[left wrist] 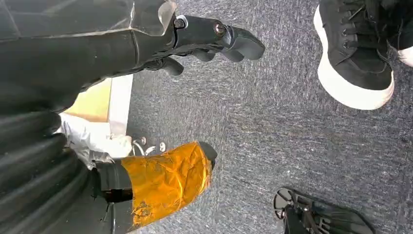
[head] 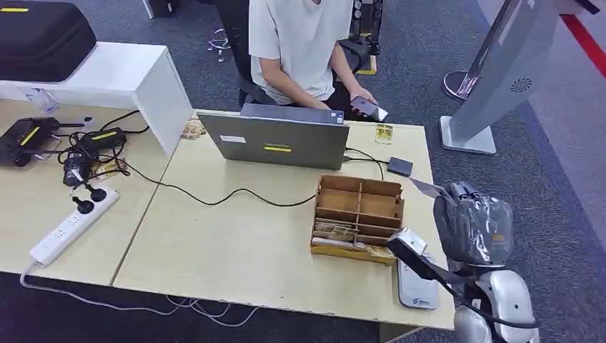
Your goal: Pass the card to the sensor for recognition and then transmit it.
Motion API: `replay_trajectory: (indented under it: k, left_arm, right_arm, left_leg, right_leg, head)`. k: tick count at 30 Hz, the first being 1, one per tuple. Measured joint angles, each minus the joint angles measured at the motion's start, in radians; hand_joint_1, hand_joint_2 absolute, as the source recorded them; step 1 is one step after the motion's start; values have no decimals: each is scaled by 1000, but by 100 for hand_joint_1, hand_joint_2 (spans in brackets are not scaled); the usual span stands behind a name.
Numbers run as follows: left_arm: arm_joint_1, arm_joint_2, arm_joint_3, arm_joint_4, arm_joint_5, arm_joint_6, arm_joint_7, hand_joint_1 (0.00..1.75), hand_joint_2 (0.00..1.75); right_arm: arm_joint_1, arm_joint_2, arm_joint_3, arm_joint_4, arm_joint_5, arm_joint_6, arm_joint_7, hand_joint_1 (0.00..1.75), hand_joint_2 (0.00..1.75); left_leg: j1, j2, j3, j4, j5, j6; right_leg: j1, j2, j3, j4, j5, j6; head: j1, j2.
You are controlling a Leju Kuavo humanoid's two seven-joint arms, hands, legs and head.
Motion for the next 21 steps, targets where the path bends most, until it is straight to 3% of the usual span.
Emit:
replay_trajectory:
  k: [21]
  left_arm:
    - [-1, 7, 8, 0, -32, 3, 0, 0, 175]
  right_arm:
    - [93, 4, -141, 26, -20, -23, -26, 175, 175]
  left_leg:
    - [0, 0, 0, 0, 0, 0]
  right_leg:
    - [0, 0, 0, 0, 0, 0]
  head:
    - [0, 0]
